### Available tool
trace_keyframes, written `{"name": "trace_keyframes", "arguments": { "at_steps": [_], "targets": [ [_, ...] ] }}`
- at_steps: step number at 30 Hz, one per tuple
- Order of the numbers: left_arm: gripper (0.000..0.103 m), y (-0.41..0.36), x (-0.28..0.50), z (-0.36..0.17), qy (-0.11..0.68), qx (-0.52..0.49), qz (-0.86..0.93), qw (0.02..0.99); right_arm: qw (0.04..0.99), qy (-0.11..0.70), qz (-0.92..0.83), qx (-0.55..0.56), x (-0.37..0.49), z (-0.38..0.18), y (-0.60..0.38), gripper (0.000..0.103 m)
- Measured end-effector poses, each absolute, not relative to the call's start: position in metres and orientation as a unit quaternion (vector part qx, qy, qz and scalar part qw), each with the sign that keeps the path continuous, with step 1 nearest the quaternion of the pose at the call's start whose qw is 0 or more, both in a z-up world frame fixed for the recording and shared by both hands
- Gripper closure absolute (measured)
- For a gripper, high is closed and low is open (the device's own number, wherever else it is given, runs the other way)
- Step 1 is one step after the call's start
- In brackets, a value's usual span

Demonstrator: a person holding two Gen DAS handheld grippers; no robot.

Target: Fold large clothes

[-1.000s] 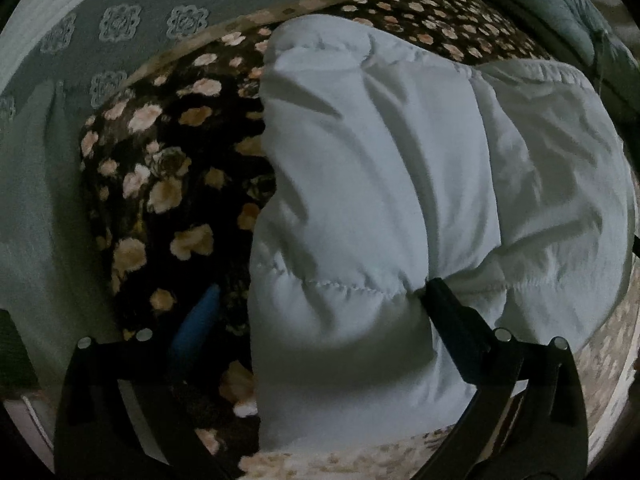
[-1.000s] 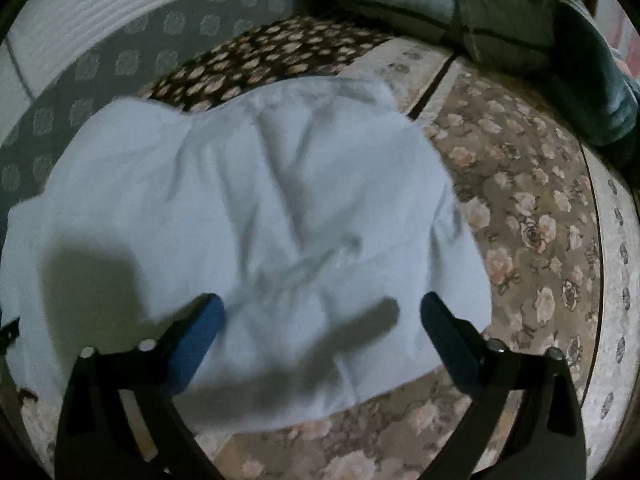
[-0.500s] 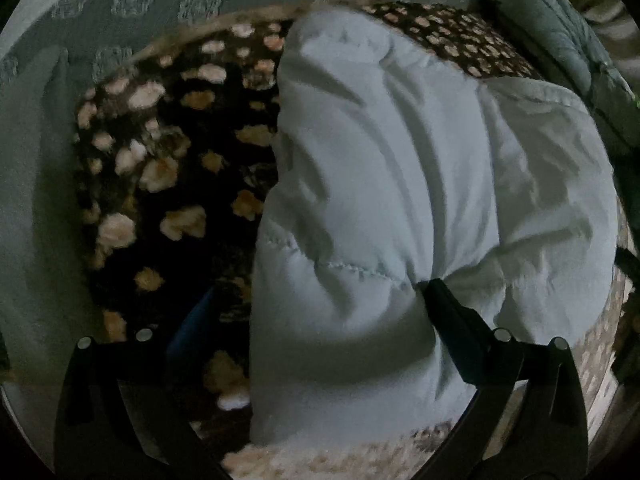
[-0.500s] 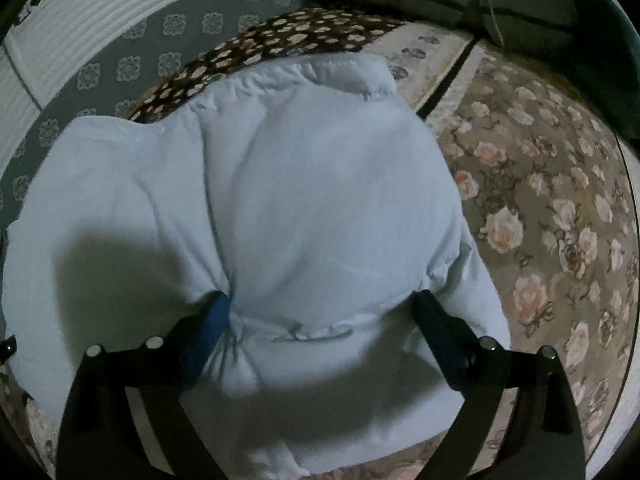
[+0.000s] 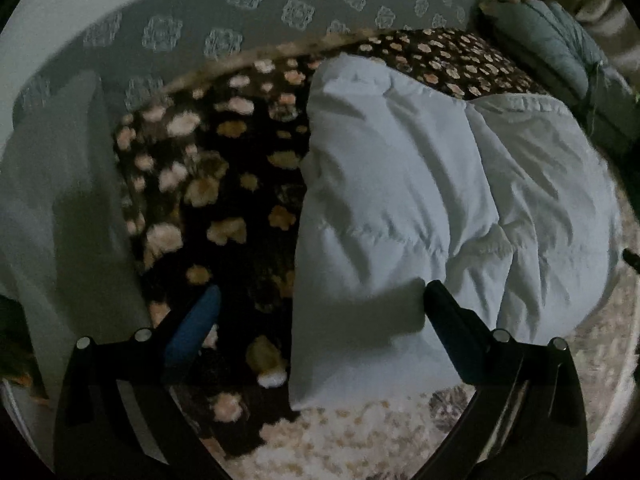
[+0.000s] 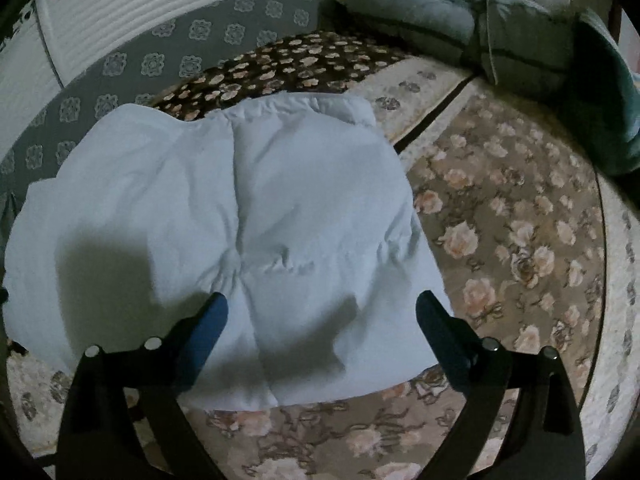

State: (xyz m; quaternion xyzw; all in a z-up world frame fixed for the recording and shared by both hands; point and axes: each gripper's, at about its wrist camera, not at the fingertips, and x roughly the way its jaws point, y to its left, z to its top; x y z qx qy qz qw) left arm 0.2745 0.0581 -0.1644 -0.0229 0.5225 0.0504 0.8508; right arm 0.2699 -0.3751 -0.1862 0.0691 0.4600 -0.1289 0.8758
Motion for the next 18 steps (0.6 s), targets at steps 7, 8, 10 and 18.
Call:
{"name": "trace_keyframes", "arguments": {
  "at_steps": [7, 8, 10, 18],
  "targets": [
    [0.003, 0.049, 0.273, -0.165, 0.509, 0.002, 0.051, 0.859, 0.874, 0.454, -0.161, 0.057, 0.264, -0.192, -0.366, 0.008],
    [0.003, 0.051, 0.272, -0.166, 0.505, -0.008, 0.049, 0.862, 0.874, 0.453, -0.165, 0.055, 0.263, -0.192, -0.364, 0.008],
    [0.003, 0.054, 0.270, -0.170, 0.500, -0.016, 0.042, 0.865, 0.874, 0.451, -0.174, 0.051, 0.261, -0.193, -0.361, 0.008],
    [0.003, 0.063, 0.276, -0.184, 0.497, -0.031, 0.016, 0.867, 0.855, 0.473, -0.207, 0.058, 0.264, -0.196, -0.356, 0.008]
  ]
}}
